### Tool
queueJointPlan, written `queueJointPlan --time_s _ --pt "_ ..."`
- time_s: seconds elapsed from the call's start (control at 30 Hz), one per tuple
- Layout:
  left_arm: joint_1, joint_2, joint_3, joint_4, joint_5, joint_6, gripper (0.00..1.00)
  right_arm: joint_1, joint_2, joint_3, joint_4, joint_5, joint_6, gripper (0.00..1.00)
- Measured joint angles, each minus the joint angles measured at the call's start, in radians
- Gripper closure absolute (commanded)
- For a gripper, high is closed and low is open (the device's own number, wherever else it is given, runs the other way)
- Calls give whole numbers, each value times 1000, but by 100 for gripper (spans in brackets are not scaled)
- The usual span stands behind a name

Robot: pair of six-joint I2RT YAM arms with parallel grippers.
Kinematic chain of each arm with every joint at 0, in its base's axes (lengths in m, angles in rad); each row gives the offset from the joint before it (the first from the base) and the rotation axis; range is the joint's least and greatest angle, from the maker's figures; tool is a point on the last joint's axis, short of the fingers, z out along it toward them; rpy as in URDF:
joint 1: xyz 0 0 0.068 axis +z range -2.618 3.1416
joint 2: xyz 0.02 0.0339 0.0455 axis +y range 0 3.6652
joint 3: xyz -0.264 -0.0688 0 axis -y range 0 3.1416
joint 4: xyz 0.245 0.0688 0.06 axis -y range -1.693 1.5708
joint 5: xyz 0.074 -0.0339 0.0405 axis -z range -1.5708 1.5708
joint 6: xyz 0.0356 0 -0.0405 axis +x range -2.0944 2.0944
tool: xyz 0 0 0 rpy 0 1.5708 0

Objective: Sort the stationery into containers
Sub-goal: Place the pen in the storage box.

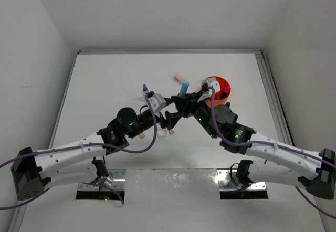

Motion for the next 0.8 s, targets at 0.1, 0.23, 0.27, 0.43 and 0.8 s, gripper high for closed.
queueJointPlan --time_s 0.1,0.23,0.27,0.43,0.8 --pt "0 -1 -1 3 8 -8 44 3 -2 -2 2 1 12 100" --pt "0 1 -3 2 25 -35 69 11 -8 -19 11 18 35 100" --pt "0 2 -3 3 27 -44 76 15 -10 -22 11 24 38 100" --pt "4 4 -9 3 11 -72 100 23 -12 -29 13 46 42 100" --pt "5 3 -17 0 11 -76 100 35 -14 -57 44 66 48 100"
